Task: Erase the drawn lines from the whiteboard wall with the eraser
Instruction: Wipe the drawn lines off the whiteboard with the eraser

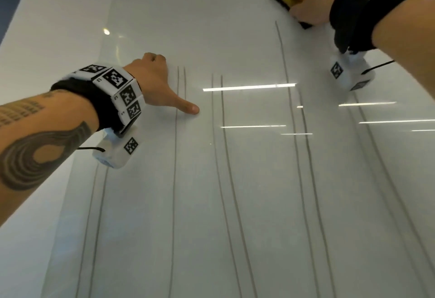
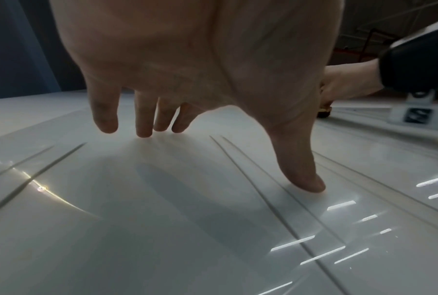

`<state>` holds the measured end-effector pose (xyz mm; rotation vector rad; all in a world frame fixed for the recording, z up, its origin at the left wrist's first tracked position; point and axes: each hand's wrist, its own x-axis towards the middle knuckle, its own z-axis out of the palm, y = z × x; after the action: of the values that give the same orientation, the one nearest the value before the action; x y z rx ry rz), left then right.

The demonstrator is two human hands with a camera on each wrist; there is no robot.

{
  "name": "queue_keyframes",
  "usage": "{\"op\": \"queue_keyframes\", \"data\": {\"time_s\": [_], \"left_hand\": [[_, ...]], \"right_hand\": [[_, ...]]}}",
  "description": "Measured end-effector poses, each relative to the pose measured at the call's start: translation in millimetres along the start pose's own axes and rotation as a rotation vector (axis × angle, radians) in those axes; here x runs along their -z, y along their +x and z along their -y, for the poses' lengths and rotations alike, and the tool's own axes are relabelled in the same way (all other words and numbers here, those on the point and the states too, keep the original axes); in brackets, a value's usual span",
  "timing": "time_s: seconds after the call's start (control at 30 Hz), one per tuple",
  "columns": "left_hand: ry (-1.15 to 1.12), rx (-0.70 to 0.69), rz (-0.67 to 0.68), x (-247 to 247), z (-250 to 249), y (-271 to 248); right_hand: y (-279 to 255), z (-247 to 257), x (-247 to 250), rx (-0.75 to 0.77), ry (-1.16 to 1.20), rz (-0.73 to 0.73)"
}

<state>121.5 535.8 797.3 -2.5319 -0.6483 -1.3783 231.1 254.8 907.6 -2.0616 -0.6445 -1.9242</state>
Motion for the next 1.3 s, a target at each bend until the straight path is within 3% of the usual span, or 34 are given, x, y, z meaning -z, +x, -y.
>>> {"op": "queue_keyframes", "data": {"time_s": [0.1,0.17,0.3,0.33,0.43,0.53,0.6,0.73,0.8,0.97,1.03,1.13,1.17,1.3], "left_hand": [[-0.048,0.015,-0.008,-3,1,0],[-0.067,0.028,0.004,-4,2,-1],[-0.015,0.005,-0.049,4,-7,-9],[0.016,-0.034,-0.092,6,-13,-13],[0.031,-0.247,-0.196,14,-49,-25],[0.019,-0.415,-0.167,15,-93,-43],[0.076,-0.489,-0.154,11,-113,-54],[0.163,-0.62,-0.183,-7,-129,-67],[0.175,-0.635,-0.183,-11,-129,-68],[0.21,-0.605,-0.16,-7,-132,-69],[0.213,-0.589,-0.139,-5,-136,-72],[0.2,-0.573,-0.117,-5,-137,-75],[0.202,-0.572,-0.119,-5,-137,-75],[0.184,-0.567,-0.131,-8,-135,-73]], "right_hand": [[-46,25,1,0.213,0.08,0.103],[-54,11,11,0.238,0.013,0.105],[-26,-57,38,-0.153,-0.087,-0.055],[-24,-59,40,-0.192,-0.086,-0.064],[-38,-22,26,-0.045,-0.058,0.006],[-64,16,10,0.218,-0.015,0.153],[-71,14,17,0.263,-0.029,0.177],[-43,-43,43,-0.034,-0.07,0.005],[-45,-46,41,-0.05,-0.062,-0.007],[-103,-3,12,0.355,0.073,0.219],[-86,-18,21,0.283,0.046,0.157],[-47,-48,36,0.02,-0.008,0.022],[-43,-49,33,0.014,-0.016,-0.003],[-86,-20,10,0.304,0.047,0.143]]}}
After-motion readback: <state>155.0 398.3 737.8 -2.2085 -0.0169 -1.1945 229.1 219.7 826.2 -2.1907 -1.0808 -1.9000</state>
